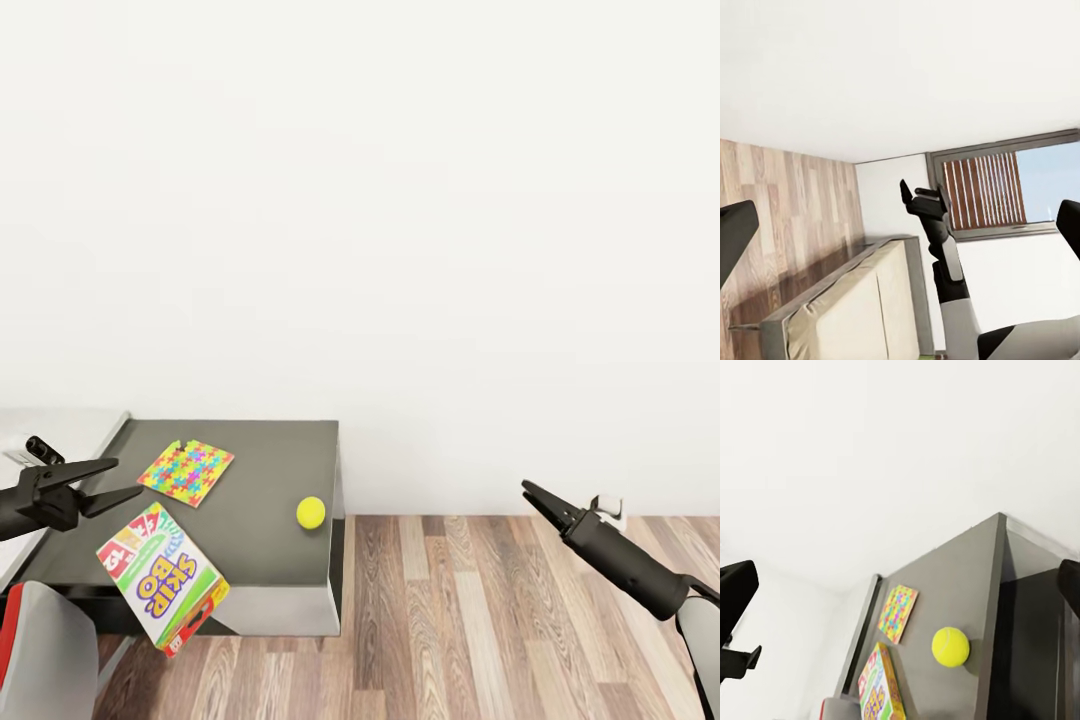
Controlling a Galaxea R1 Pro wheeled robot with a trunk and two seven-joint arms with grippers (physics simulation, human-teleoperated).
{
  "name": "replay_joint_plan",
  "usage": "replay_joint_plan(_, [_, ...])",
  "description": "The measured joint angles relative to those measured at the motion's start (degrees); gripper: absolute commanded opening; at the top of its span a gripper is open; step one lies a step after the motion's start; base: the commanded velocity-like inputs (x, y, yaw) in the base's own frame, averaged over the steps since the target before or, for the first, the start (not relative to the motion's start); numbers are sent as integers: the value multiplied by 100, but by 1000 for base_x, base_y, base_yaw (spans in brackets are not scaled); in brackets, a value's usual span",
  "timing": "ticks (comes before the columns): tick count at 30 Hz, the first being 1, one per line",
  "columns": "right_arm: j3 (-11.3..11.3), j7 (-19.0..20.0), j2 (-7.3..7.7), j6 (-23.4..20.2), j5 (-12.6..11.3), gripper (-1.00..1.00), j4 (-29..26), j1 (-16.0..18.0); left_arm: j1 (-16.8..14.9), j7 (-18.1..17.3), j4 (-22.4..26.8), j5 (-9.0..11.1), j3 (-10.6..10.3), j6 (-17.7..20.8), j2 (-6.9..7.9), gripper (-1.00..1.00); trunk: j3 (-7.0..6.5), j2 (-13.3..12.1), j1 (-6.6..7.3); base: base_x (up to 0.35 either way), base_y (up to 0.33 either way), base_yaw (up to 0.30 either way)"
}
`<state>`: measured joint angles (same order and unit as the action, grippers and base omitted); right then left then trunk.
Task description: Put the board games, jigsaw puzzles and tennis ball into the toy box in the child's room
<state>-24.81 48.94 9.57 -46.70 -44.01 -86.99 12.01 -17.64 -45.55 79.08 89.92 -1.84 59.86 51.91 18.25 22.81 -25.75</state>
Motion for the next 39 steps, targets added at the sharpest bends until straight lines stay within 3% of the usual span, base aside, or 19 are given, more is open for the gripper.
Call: replay_joint_plan(39, [17,9,-22,51,-1,100,-10,0,0,5,26,-18,-1,0,-72,100,-369,-1,0,0,0,0])
